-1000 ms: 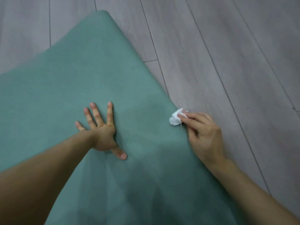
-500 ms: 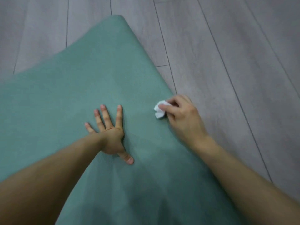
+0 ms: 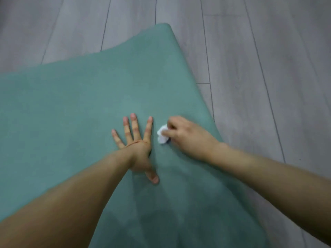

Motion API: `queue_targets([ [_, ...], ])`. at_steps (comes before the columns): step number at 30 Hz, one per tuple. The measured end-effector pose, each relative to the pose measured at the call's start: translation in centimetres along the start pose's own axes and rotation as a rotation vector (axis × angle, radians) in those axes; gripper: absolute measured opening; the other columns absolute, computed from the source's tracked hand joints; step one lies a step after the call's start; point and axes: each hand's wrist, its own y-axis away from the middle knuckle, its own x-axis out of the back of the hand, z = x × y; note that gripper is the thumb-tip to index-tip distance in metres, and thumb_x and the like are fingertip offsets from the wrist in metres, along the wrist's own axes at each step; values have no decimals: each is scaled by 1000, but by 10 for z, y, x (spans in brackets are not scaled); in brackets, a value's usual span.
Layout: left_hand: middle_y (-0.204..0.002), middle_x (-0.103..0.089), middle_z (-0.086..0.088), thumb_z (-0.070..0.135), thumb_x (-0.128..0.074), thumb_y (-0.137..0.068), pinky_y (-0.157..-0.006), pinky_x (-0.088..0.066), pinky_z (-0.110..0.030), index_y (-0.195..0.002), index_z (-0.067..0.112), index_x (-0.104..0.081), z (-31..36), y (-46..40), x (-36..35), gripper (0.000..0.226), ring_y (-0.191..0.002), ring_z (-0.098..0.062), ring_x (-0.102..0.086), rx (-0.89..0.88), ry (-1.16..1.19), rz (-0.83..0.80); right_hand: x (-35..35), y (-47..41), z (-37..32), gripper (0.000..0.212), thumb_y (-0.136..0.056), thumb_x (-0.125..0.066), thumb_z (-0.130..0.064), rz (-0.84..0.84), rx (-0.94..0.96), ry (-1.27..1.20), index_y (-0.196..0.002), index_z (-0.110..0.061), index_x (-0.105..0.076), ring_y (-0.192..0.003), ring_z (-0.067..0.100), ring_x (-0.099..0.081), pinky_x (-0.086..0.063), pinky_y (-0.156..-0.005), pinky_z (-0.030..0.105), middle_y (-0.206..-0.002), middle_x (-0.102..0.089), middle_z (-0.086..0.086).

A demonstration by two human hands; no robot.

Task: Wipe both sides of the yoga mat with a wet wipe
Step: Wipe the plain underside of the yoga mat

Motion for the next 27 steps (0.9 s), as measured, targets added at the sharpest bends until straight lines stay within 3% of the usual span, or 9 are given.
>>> queue_targets([
  [5, -133, 71, -14, 61, -102, -24, -110, 23, -76, -134, 23, 60, -2, -1, 0, 199, -128, -38, 62, 24, 71, 62, 6, -105, 62, 28, -97, -57, -17, 83, -380, -3, -112, -4, -77, -96, 42, -60, -43, -76, 42, -101, -57, 22],
  [10, -132, 69, -21, 63, -100, -24, -109, 19, -80, -133, 17, 61, 1, -4, -4, 199, -127, -45, 61, 68, 47, 39, -14, 28, -40, 34, -94, -46, -18, -215, -82, -293, -116, -16, -72, -87, 32, -59, -54, -74, 44, -98, -56, 10],
  [12, -131, 70, -22, 61, -101, -25, -108, 19, -80, -132, 16, 61, 3, -1, -1, 199, -127, -46, 61, 65, 78, 20, -6, 29, -32, 30, -99, -45, -22, -319, 54, -221, -114, -16, -69, -90, 30, -56, -55, -72, 45, -101, -53, 8],
  [14, -130, 71, -21, 57, -102, -27, -107, 20, -80, -133, 18, 60, 4, -1, 0, 198, -125, -45, 62, 31, 90, 5, 0, -27, 8, 25, -99, -50, -23, -187, 33, -99, -109, -14, -72, -91, 32, -56, -53, -73, 44, -99, -55, 11],
  [18, -132, 70, -19, 53, -103, -30, -108, 22, -79, -136, 19, 58, -1, 0, -3, 196, -124, -42, 65, 2, 155, 9, 10, -152, 86, 29, -99, -54, -9, -18, -385, 54, -120, -8, -73, -101, 39, -58, -39, -76, 36, -109, -57, 19],
  [20, -134, 69, -19, 52, -103, -31, -107, 24, -78, -138, 19, 57, -3, 0, -3, 195, -126, -42, 64, -10, 156, 19, 3, -152, 79, 32, -96, -54, -9, 27, -452, 19, -121, -8, -75, -97, 41, -60, -46, -78, 39, -106, -59, 20],
  [23, -138, 66, -20, 53, -101, -38, -103, 30, -78, -138, 19, 56, -2, 0, 2, 190, -129, -44, 61, -22, 125, 19, -10, -78, 23, 38, -95, -48, -13, -20, -336, -105, -125, -10, -71, -92, 37, -61, -54, -81, 42, -103, -60, 17],
  [25, -155, 46, -22, 43, -96, -53, -109, 26, -75, -155, 20, 36, -10, -1, 12, 168, -146, -49, 40, -24, 107, 56, -10, -26, -7, 38, -95, -51, -8, -111, -289, -174, -129, -10, -67, -93, 33, -59, -55, -82, 43, -106, -58, 12],
  [27, -158, 2, -16, 31, -86, -60, -123, 4, -68, -160, 25, -5, -32, -7, 40, 129, -154, -46, -3, -18, 144, 248, -10, -1, -16, 41, -93, -57, -2, -177, -303, -185, -131, -15, -66, -94, 28, -57, -56, -81, 42, -106, -55, 6],
])
